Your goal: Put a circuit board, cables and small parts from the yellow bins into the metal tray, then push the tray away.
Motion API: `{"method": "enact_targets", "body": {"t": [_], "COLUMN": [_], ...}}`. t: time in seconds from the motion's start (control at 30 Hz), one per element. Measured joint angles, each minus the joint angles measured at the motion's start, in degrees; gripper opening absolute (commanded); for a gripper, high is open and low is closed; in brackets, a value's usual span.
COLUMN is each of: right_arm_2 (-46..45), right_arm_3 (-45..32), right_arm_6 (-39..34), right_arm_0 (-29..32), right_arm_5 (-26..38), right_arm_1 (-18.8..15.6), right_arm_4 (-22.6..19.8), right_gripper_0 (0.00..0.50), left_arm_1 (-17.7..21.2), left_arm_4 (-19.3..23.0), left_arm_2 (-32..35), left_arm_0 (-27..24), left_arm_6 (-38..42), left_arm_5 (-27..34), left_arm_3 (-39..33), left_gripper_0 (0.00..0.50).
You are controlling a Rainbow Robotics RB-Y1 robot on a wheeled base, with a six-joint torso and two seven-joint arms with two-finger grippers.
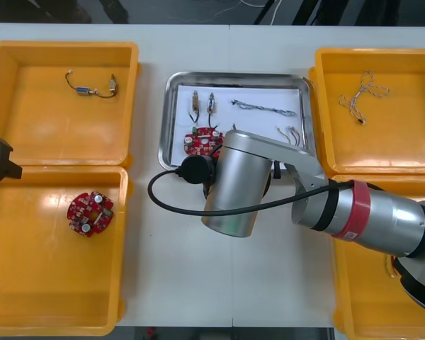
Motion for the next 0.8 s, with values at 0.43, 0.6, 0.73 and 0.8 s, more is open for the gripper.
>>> {"method": "enact_targets", "body": {"t": [0.43, 0.6, 0.73, 0.8], "right_arm_2": [0.0, 0.0, 0.0, 0.0], "right_arm_3": [2.4, 4.8, 6.2, 6.5], "right_arm_6": [0.0, 0.0, 0.0, 0.0], "right_arm_0": [-2.7, -4.3, -5.4, -5.9], "right_arm_5": [-1.4, -3.1, -3.5, -3.7], "right_arm_1": [0.1, 0.2, 0.3, 0.3], "right_arm_4": [-2.0, -2.1, -2.3, -2.4], "right_gripper_0": [0.000, 0.000, 0.000, 0.000], "left_arm_1": [0.0, 0.0, 0.0, 0.0], "left_arm_4": [0.0, 0.0, 0.0, 0.0], "left_arm_2": [0.0, 0.0, 0.0, 0.0], "left_arm_0": [0.0, 0.0, 0.0, 0.0], "left_arm_6": [0.0, 0.0, 0.0, 0.0], "left_arm_5": [0.0, 0.0, 0.0, 0.0], "left_arm_3": [0.0, 0.0, 0.0, 0.0], "left_gripper_0": [0.500, 0.500, 0.500, 0.500]}}
